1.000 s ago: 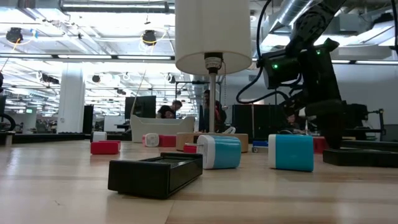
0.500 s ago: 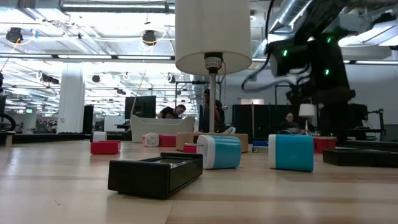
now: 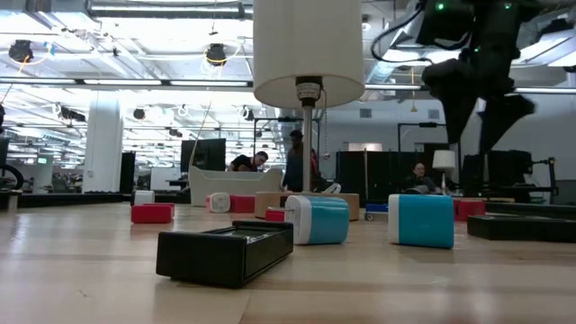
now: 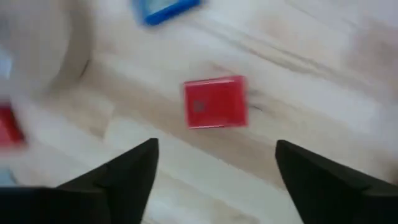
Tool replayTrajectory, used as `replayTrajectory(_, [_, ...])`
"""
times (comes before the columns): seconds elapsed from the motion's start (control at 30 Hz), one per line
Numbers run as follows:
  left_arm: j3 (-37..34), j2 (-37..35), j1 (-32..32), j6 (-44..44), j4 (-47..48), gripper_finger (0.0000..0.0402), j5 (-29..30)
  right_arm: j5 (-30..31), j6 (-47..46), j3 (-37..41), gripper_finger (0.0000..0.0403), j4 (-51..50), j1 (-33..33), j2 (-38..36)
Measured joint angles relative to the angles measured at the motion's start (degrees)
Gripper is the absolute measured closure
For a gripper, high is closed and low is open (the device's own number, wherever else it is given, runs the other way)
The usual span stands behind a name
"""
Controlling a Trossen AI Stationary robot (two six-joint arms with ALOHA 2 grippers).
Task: Pick & Place Office items
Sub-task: Put the right red charger adapter into the gray bin
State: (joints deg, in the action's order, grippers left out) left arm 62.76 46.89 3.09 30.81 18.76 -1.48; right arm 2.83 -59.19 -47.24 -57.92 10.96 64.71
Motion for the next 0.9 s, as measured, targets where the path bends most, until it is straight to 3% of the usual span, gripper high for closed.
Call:
replayTrajectory(0.23, [0.0,4.0,-4.0,-2.1,-5.7,0.0096,0.0,2.5,-25.4,0.0,0.0038,5.3,-2.3,-3.5])
replayTrajectory(0.5, [0.0,4.4,-8.2,-5.3,-8.3,0.0096,1.3,8.7,-58.3,0.0,0.0026,2.4,-8.8,-0.9])
replayTrajectory(0.8, [0.0,3.4,-11.6,-7.0,-7.1,0.0096,3.0,9.1,-77.6,0.0,0.0026,1.7,-12.9,8.2])
replayTrajectory(0.9, [0.0,3.3,-12.1,-7.0,-7.1,0.0096,3.0,9.0,-78.7,0.0,0.0026,5.7,-12.3,12.1])
